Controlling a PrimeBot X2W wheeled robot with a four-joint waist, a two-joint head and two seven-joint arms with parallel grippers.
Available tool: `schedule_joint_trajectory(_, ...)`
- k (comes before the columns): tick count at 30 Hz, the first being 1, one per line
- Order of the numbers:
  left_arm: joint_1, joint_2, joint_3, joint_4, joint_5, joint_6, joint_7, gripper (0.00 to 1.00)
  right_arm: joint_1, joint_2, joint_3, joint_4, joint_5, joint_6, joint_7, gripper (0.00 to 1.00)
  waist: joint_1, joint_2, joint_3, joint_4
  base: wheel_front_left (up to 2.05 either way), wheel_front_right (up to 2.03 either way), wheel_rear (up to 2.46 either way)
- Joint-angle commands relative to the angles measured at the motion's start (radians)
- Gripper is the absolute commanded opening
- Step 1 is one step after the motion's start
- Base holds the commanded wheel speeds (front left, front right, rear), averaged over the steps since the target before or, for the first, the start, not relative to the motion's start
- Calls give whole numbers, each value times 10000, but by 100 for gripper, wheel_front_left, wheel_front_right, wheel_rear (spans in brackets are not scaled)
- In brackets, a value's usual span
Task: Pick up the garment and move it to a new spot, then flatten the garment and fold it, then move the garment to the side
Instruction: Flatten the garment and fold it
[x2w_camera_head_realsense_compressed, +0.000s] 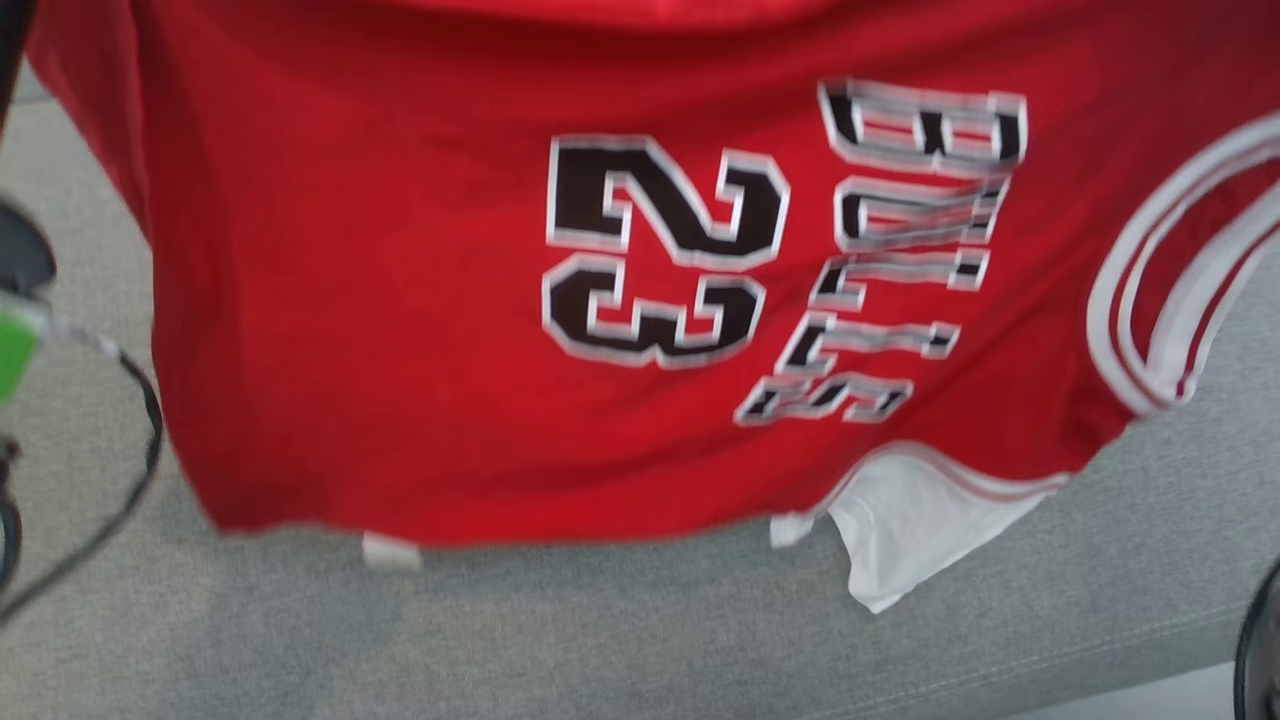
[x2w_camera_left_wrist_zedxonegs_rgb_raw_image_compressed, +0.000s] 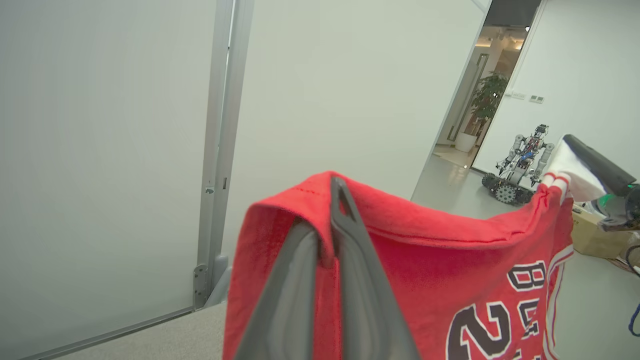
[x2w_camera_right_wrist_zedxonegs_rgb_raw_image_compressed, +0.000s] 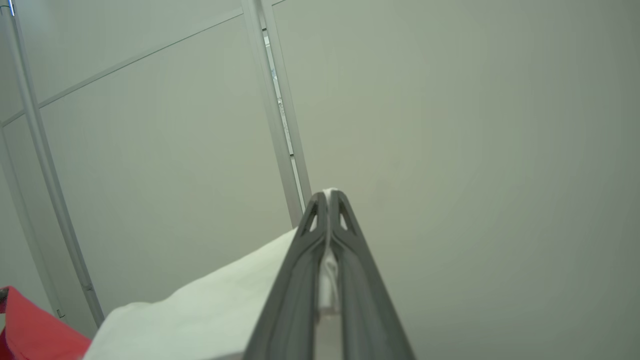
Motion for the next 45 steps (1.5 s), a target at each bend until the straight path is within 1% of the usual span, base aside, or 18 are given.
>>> schedule_joint_trajectory(1,-412,122,-97,247,218,-95,22,0,-384,70,31,258,-180,3,13,0,0,0,1099,255,0,0,0)
schedule_joint_trajectory(4,-2283,180,-762,1701,964,-411,-84,0,-2165,340,146,1545,-1059,3,-143,0,0,0,1933,444,0,0,0)
schedule_joint_trajectory(7,-4189,-150,-1297,3422,1594,-631,-441,0,-3953,694,340,2936,-2004,3,-394,0,0,0,2754,675,0,0,0)
schedule_joint_trajectory(11,-6497,-290,-1893,5751,2685,-1041,-1160,0,-6133,1264,405,4712,-3068,3,-1229,0,0,0,3777,867,0,0,0)
schedule_joint_trajectory(12,-7022,-346,-1999,6292,2994,-1157,-1502,0,-6643,1372,363,5194,-3321,3,-1473,0,0,0,4042,916,0,0,0)
schedule_joint_trajectory(13,-7886,-387,-2114,7494,3505,-1327,-2262,0,-7455,1571,424,6059,-3729,3,-2095,0,0,0,4453,928,0,0,0)
schedule_joint_trajectory(15,-8625,-356,-2111,8584,3954,-1475,-3170,0,-8213,1698,503,6805,-4100,3,-2871,0,0,0,4750,914,0,0,0)
schedule_joint_trajectory(16,-8939,-365,-2126,9117,4085,-1547,-3607,0,-8544,1747,519,7115,-4174,3,-3275,0,0,0,4864,907,0,0,0)
schedule_joint_trajectory(17,-9438,-357,-2119,10014,4300,-1696,-4557,0,-8967,1785,516,7729,-4182,2,-4012,0,0,0,5025,874,0,0,0)
schedule_joint_trajectory(20,-9654,-418,-2222,11137,4442,-1921,-5718,0,-9239,1831,682,8583,-4002,0,-4848,0,0,0,5103,851,0,0,0)
schedule_joint_trajectory(26,-8800,-254,-3044,12503,4233,-2144,-6924,0,-7975,1790,1325,9389,-3502,2,-5638,0,0,0,4888,774,0,0,0)
schedule_joint_trajectory(30,-7652,-155,-3908,12527,3568,-2157,-7294,0,-6276,1488,1865,9197,-2771,2,-5901,0,0,0,4519,762,0,0,0)
schedule_joint_trajectory(35,-5820,302,-4797,11944,2510,-2157,-7573,0,-3639,988,2434,8036,-1806,0,-6121,0,0,0,3745,668,0,0,0)
schedule_joint_trajectory(39,-4091,813,-5479,11337,2387,-2145,-7915,0,-1233,662,2497,6760,-1346,0,-6038,0,0,0,2976,619,0,0,0)
schedule_joint_trajectory(41,-3160,879,-5636,11059,2230,-2142,-8064,0,-2,551,2370,6137,-1226,-1,-5948,0,0,0,2561,623,0,0,0)
schedule_joint_trajectory(42,-3160,879,-5636,11059,2230,-2142,-8064,0,-2,551,2370,6137,-1226,-1,-5948,0,0,0,2561,623,0,0,0)
schedule_joint_trajectory(43,-2700,827,-5629,10926,2082,-2109,-8159,0,592,510,2300,5854,-1202,-1,-5898,0,0,0,2347,620,0,0,0)
schedule_joint_trajectory(45,-1714,711,-5617,10633,1856,-1945,-8292,0,1776,455,2157,5314,-1288,-3,-5769,0,0,0,1944,617,0,0,0)
